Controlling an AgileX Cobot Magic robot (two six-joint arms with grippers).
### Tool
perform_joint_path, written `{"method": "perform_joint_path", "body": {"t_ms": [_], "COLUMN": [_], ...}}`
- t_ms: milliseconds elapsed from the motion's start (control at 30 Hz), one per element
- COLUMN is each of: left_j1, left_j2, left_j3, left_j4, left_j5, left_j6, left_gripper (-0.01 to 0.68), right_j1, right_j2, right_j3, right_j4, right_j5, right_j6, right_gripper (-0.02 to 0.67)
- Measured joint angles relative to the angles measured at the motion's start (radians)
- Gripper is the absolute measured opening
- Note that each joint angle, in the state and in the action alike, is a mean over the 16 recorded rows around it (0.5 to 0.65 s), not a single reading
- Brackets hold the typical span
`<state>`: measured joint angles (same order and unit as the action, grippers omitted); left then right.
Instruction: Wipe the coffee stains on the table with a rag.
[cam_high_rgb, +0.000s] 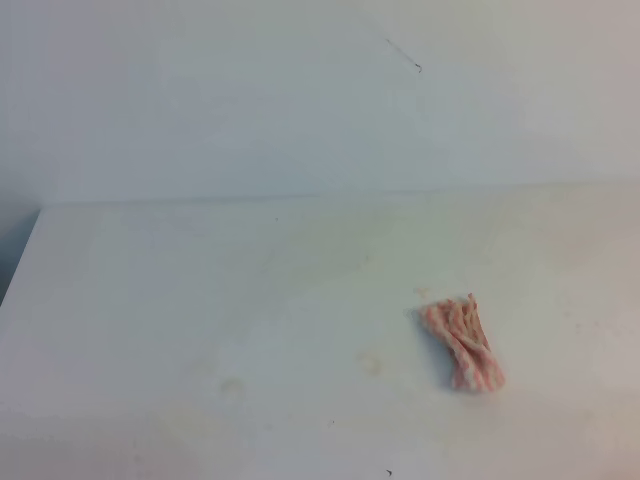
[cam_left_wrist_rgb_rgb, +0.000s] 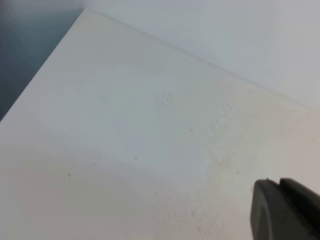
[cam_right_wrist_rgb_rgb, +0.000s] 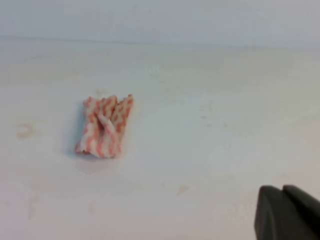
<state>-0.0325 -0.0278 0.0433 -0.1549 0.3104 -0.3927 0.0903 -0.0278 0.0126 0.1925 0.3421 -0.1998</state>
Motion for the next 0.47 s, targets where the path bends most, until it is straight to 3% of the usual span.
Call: {"method": "perform_joint_path", "body": {"t_ms": [467], "left_j1": [0.0], "left_j2": [0.0], "left_j3": [0.0], "left_j4": [0.0], "left_j5": [0.0], "left_j6": [0.0], "left_gripper": [0.001], "right_j1": [0.0], "right_j2": [-0.001], "right_j3": [0.001], "right_j4": [0.0], "right_j5": [-0.001], "right_j6": [0.0], "right_gripper": [-0.004]}}
